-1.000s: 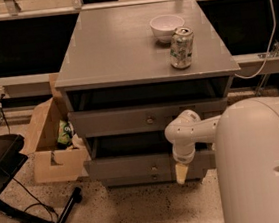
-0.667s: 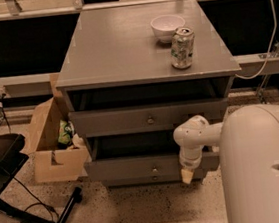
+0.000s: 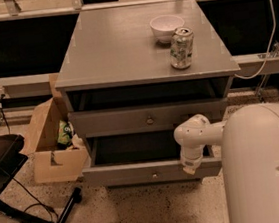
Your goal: Open middle drawer
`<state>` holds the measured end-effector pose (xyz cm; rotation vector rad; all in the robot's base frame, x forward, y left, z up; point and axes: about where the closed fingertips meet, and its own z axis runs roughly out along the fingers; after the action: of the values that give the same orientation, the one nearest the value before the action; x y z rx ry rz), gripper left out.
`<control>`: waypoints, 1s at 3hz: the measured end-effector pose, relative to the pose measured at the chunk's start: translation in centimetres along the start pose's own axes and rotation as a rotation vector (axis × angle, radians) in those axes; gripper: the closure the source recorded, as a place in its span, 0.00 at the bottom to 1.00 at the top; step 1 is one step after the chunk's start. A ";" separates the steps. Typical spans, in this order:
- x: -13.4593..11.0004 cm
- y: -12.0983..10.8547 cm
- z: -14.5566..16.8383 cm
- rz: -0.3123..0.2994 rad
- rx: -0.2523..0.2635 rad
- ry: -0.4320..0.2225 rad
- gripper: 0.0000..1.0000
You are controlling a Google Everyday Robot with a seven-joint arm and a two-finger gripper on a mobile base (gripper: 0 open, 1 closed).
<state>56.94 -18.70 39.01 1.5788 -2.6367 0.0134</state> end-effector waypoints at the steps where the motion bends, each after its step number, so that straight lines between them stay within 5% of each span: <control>1: 0.0 0.0 -0.3 0.000 0.000 0.000 1.00; 3: 0.7 1.7 -1.6 0.012 -0.005 0.006 1.00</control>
Offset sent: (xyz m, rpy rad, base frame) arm -0.2204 0.0355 0.1840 -0.0946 0.0685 -0.0920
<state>55.25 -18.43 40.64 1.5588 -2.6403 0.0122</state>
